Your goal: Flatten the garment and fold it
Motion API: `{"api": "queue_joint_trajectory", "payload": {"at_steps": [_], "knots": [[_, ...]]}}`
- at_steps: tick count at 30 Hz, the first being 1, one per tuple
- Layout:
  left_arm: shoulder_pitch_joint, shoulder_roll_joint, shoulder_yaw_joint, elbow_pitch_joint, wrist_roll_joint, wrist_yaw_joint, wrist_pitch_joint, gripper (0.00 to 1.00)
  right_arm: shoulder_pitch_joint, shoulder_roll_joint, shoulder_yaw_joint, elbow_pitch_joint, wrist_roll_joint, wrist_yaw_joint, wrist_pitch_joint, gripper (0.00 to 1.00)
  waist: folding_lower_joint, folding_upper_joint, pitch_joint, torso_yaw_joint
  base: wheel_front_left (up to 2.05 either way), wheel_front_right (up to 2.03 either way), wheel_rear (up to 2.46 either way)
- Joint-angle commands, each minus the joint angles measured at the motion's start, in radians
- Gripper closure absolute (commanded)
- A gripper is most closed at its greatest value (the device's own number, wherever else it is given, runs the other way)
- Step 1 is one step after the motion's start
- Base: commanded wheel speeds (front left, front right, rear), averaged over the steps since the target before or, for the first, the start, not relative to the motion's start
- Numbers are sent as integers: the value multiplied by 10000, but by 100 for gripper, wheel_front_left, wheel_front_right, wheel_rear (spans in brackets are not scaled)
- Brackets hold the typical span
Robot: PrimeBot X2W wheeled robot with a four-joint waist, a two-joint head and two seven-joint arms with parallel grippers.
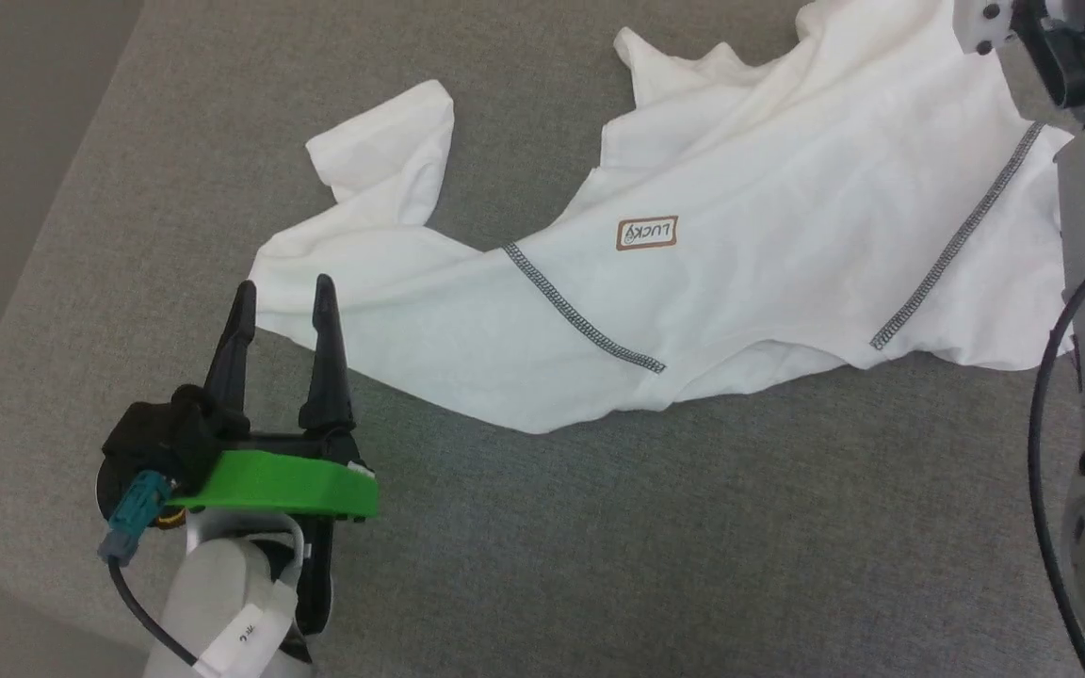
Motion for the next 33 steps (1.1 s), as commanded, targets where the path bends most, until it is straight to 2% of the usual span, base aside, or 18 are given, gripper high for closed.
{"api": "queue_joint_trajectory", "payload": {"at_steps": [1, 5, 7, 10, 14, 20, 25, 28, 33], "knots": [[72, -29, 41, 46, 70, 31, -37, 0, 409, 69, 70, -59, 327, -15, -477, 0, -2, 0, -613, -288, 0, 0, 0], [374, -29, 161, 136, 237, 34, -37, 0, 1723, -25, 287, -472, 1146, -15, -1739, 0, -2, 0, -1334, -682, 0, 0, 0], [567, -29, 283, 161, 377, 32, -38, 0, 2693, 95, 83, -901, 1674, -15, -2269, 0, -2, 0, -1733, -981, 0, 0, 0], [834, -29, 431, 201, 532, 20, -38, 0, 4124, 215, 41, -1641, 1987, -15, -2701, 0, -2, 0, -2162, -1355, 0, 0, 0], [1228, -29, 532, 335, 679, 42, -38, 0, 6329, 388, 5, -2844, 2332, -15, -2915, 0, -2, 0, -2749, -1783, 0, 0, 0], [1703, -29, 600, 649, 784, 114, -38, 0, 9357, 763, -898, -4618, 2634, -15, -2780, 0, -2, 0, -3234, -2335, 0, 0, 0], [1996, -30, 548, 1187, 593, 384, -9, 0, 11038, 807, -1301, -5385, 3761, -15, -2678, 0, -2, 0, -3505, -2647, 0, 0, 0], [2027, -30, 442, 1466, 314, 558, 252, 0, 11546, 809, -1565, -5572, 4119, -15, -2749, 0, -2, 0, -3565, -2751, 0, 0, 0], [1527, -30, 367, 2294, -599, 1277, 2672, 0, 11886, 810, -1811, -5974, 4269, -15, -2745, 0, -2, 0, -3517, -2834, 0, 0, 0]]}}
